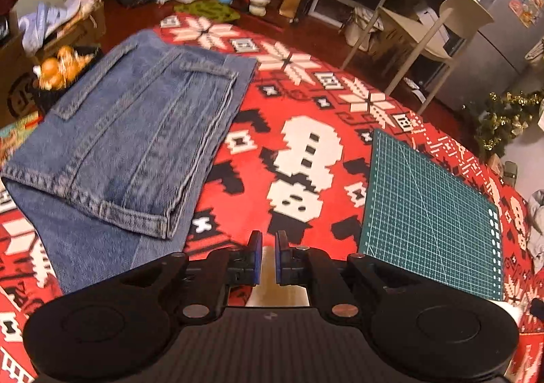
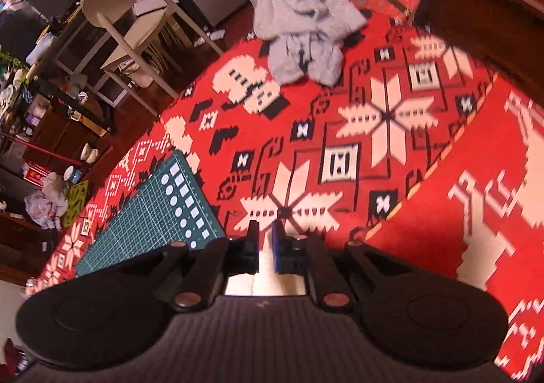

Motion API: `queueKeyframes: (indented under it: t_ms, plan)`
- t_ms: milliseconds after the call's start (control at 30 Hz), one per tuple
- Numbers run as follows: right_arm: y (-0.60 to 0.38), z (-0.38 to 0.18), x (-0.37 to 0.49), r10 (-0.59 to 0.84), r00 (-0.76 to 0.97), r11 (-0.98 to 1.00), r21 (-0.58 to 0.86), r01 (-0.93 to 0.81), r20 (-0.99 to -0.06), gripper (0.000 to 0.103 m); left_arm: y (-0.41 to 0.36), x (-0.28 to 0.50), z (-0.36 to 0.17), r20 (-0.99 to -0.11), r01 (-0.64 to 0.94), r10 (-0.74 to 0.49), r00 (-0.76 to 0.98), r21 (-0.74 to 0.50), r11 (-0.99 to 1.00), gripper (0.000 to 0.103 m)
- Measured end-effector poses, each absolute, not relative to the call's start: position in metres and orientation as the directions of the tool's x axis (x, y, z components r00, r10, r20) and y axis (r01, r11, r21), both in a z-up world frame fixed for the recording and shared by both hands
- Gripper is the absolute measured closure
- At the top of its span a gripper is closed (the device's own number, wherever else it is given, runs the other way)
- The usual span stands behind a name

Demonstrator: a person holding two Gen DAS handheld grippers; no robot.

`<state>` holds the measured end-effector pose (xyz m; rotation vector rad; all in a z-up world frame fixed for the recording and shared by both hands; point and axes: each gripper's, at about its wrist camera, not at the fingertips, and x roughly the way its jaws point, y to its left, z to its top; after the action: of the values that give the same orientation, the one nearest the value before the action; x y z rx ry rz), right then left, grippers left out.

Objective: Fold clothes

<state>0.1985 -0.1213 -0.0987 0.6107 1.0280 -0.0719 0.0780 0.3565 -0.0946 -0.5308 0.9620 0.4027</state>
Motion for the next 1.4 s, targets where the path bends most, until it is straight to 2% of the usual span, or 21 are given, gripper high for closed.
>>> queueKeyframes:
  t_ms: [133,233,533,733,1000,1033,1067,1167,1400]
  plan:
    - [-0.117,-0.109,0.201,0.202,0.491,0.841,0.407,0.357,-0.847,0.090,0.354,0.077,-0.094,-0.859,-0.553,0.116,0.499,-0.212,0.806,0.091]
    - [-0.113,-0.112,0.201,0.209,0.486,0.846,0.406,0.346,-0.849,0.087,0.352,0.076,-0.093,-0.858,-0.557,0.140,0.494,-0.189,0.809,0.091]
    - [-0.105,-0.113,0.202,0.185,0.484,0.867,0.375,0.330,-0.855,0.078,0.351,0.080,-0.100,-0.877,-0.534,0.058,0.478,-0.237,0.812,0.085]
    - [-0.105,-0.112,0.202,0.210,0.483,0.856,0.398,0.329,-0.850,0.073,0.369,0.073,-0.103,-0.853,-0.550,-0.081,0.515,-0.401,0.733,0.084]
    - [-0.096,-0.114,0.201,0.209,0.477,0.871,0.384,0.307,-0.854,0.072,0.361,0.084,-0.114,-0.865,-0.568,-0.067,0.498,-0.384,0.728,0.084]
    - [-0.095,-0.116,0.201,0.202,0.477,0.874,0.377,0.305,-0.855,0.071,0.359,0.086,-0.114,-0.866,-0.569,-0.053,0.498,-0.372,0.734,0.089]
    - [-0.093,-0.117,0.202,0.196,0.478,0.878,0.370,0.304,-0.856,0.072,0.356,0.087,-0.115,-0.869,-0.571,-0.034,0.493,-0.353,0.742,0.093]
    - [-0.089,-0.119,0.202,0.162,0.477,0.893,0.334,0.302,-0.864,0.096,0.352,0.085,-0.112,-0.861,-0.564,0.003,0.509,-0.331,0.757,0.098]
    - [-0.100,-0.111,0.197,0.167,0.547,0.857,0.396,0.331,-0.820,0.099,0.348,0.083,-0.101,-0.800,-0.540,0.057,0.598,-0.348,0.766,0.099]
